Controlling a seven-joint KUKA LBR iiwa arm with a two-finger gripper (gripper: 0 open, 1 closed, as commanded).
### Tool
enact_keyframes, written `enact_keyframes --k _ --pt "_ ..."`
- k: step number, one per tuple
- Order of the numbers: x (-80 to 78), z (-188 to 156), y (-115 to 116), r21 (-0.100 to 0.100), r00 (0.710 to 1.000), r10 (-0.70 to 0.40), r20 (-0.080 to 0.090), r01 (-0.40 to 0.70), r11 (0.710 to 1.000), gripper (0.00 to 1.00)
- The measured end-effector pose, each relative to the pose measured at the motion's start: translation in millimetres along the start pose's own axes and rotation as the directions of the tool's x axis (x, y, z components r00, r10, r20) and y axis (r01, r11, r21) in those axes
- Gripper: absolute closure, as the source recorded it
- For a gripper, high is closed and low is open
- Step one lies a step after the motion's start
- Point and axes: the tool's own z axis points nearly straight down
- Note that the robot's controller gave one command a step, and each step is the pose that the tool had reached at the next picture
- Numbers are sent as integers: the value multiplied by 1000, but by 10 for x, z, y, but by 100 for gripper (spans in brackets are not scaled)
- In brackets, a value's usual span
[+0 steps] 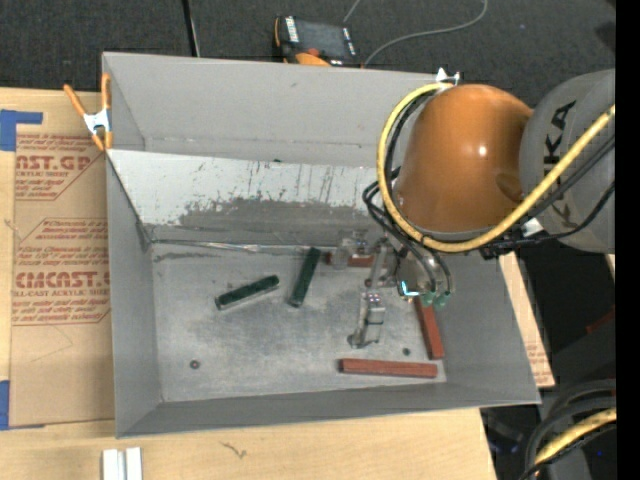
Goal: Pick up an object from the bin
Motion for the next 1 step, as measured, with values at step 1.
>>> enact_keyframes --k 1 --pt "-771 1795 785 -1 1000 -25 5 25 1000 0"
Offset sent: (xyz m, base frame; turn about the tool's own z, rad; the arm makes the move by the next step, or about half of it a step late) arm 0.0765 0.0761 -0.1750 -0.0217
